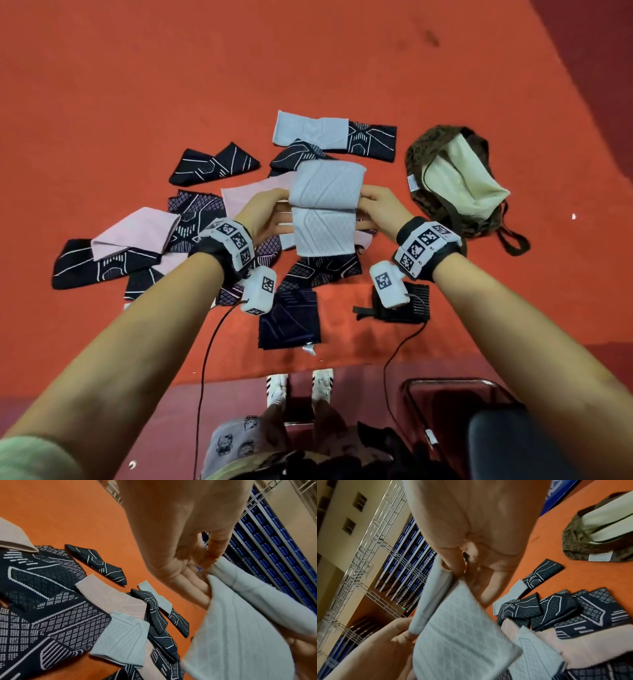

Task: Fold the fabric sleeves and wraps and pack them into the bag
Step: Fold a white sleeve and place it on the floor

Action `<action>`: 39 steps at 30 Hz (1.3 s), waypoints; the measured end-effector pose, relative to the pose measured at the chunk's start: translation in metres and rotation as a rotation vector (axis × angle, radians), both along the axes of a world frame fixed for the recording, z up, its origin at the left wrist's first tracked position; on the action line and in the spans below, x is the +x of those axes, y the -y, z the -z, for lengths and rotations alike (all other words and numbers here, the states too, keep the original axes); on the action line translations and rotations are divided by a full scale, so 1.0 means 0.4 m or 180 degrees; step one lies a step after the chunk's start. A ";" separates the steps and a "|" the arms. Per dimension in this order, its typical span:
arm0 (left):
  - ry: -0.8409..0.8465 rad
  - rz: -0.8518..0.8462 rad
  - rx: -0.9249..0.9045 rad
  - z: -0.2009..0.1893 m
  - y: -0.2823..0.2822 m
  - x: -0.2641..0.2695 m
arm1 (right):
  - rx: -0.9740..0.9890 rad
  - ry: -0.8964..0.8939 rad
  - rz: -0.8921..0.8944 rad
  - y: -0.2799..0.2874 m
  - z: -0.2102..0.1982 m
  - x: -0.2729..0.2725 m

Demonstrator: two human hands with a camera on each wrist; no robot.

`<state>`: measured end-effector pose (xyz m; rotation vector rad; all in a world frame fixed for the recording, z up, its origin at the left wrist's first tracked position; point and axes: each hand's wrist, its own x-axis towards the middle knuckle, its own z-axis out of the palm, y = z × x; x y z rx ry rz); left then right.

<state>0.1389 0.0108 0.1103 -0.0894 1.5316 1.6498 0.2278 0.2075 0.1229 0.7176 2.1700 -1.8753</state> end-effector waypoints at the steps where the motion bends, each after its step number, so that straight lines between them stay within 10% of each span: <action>1: -0.0010 -0.0039 -0.0024 0.005 0.004 0.004 | 0.0118 -0.0030 -0.0031 0.003 0.005 0.007; 11: -0.0858 0.0099 -0.0637 0.046 0.046 0.022 | 0.1160 -0.0218 -0.0365 0.034 0.049 0.032; 28: -0.0494 0.0283 -0.0440 0.060 0.111 0.007 | -0.0372 0.0172 0.0124 0.118 0.028 -0.006; 39: -0.1343 0.0567 -0.1638 0.209 0.180 0.091 | -0.0122 0.0592 -0.0302 0.213 0.114 0.047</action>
